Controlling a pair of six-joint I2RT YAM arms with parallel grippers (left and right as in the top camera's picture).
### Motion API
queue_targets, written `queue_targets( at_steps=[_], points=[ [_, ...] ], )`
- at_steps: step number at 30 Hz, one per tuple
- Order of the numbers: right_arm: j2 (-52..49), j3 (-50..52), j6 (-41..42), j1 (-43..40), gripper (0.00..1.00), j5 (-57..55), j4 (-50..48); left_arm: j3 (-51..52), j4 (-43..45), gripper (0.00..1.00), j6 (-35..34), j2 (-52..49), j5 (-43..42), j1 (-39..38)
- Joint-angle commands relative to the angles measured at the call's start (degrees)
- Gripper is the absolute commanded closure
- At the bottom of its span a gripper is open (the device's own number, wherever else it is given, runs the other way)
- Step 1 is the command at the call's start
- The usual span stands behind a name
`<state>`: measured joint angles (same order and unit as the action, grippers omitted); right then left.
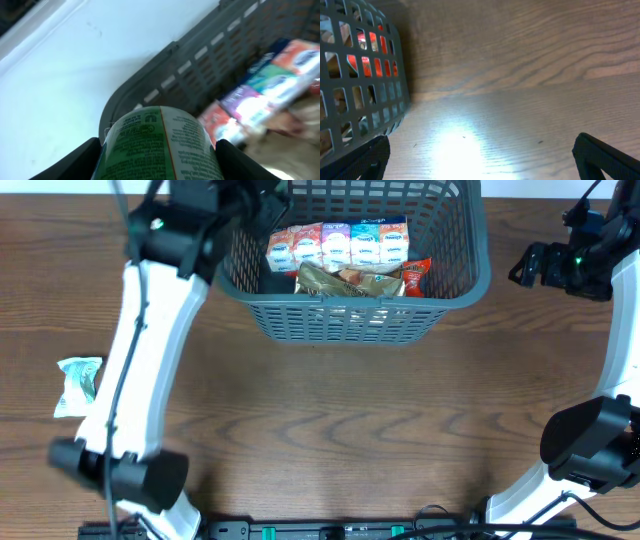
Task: Pack container
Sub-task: 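Lift the jar over the basket and release it inside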
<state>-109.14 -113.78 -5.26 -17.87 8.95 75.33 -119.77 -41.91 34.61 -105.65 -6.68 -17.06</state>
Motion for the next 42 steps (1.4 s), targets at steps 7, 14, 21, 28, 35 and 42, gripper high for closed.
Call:
queue_targets(
  at_steps=[7, 14, 21, 28, 35, 42],
  points=[
    [-0.2, 0.2, -0.8, 0.3, 0.01, -0.2, 1.0, -0.9, 3.0, 0.95, 4.4, -14.8, 0.2, 0.7],
    [-0.2, 0.2, -0.8, 0.3, 0.01, -0.2, 1.5, -0.7, 2.3, 0.92, 4.3, -19.0, 0.2, 0.7],
    [-0.2, 0.2, -0.8, 0.3, 0.01, -0.2, 1.4, -0.8, 0.6, 0.0, 4.0, -18.1, 0.2, 0.6],
    [-0.2, 0.2, -0.9, 0.3, 0.01, -0.2, 1.4, -0.9, -2.1, 0.02, 4.1, -9.2, 2.8, -0.3],
    [-0.2, 0.2, -1.1, 0.3, 0.01, -0.2, 1.2, -0.9, -5.7, 0.02, 2.2, 6.2, 10.3, 0.2],
    [-0.2, 0.2, -1.3, 0.3, 0.01, -0.2, 1.2, -0.9, -22.9, 0.02, -20.0, 15.3, 21.3, 11.6]
  ],
)
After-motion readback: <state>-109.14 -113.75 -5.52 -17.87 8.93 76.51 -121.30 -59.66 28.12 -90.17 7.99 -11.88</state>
